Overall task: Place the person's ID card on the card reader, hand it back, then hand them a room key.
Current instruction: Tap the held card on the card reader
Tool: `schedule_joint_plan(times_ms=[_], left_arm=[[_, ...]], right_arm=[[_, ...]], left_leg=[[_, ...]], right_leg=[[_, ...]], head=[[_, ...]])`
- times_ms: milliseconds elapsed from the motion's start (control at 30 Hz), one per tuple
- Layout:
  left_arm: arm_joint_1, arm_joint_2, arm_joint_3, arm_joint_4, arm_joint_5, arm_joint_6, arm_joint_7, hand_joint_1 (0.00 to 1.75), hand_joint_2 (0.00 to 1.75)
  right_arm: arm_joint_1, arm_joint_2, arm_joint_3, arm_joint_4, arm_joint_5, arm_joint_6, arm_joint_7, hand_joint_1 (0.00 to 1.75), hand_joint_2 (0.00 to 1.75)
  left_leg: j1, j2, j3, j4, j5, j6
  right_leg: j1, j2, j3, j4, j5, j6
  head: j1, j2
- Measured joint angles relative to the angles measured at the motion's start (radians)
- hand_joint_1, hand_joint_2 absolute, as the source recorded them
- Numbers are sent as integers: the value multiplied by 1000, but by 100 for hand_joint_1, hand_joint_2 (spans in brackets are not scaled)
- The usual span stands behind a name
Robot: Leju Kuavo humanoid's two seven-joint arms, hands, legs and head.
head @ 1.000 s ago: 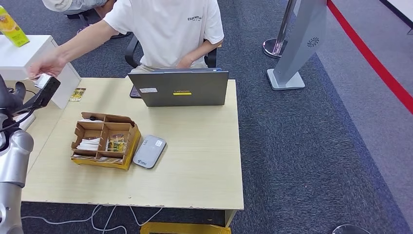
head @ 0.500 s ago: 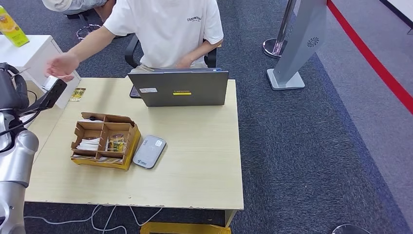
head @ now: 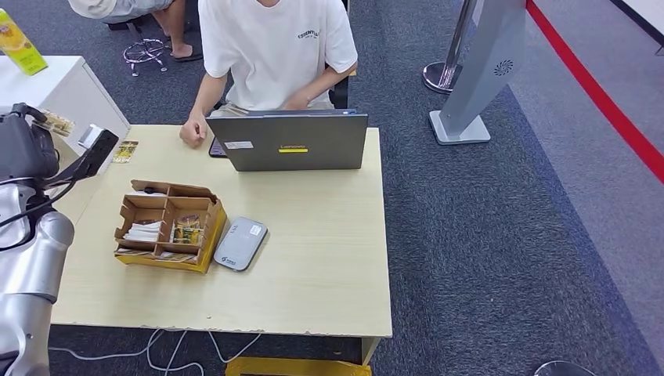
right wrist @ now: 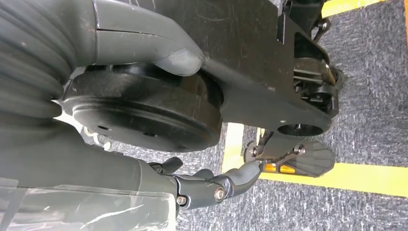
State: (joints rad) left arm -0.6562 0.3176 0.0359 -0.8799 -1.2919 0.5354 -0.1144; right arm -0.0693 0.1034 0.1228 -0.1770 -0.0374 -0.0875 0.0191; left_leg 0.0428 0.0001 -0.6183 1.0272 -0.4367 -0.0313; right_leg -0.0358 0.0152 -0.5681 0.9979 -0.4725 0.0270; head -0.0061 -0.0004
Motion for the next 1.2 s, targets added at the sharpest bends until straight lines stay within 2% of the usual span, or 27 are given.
schedule_joint_plan(times_ms=[133,333,500,767,1200], left_arm=[[73,-85,-77,-115,-59,-11,6,175,175],[159,-209,-283,-267,-108,-58,76,175,175],[197,-270,-420,-320,-112,-108,103,175,175],[223,-306,-506,-312,-138,-234,191,175,175],[283,-322,-538,-282,-176,-308,298,175,175]], right_arm=[[-1,1,0,0,1,-3,1,0,175],[1,7,-1,0,1,-4,-1,0,175],[1,8,-3,0,-1,-8,3,0,175],[5,9,-17,0,-20,-8,5,0,175],[7,11,-50,0,-40,-25,9,0,175]], left_leg=[[-1,-1,-1,0,0,1],[-3,0,-2,1,-1,2],[-3,0,-2,1,-1,3],[-3,0,-3,1,-1,3],[-3,0,-3,1,-1,3]], right_leg=[[-1,-2,1,-1,0,0],[-3,-1,0,-1,1,2],[-3,-1,-1,-1,1,3],[-3,-1,-1,-1,1,3],[-3,-1,-1,-1,1,3]], head=[[0,0],[-1,0],[1,0],[1,0],[1,0]])
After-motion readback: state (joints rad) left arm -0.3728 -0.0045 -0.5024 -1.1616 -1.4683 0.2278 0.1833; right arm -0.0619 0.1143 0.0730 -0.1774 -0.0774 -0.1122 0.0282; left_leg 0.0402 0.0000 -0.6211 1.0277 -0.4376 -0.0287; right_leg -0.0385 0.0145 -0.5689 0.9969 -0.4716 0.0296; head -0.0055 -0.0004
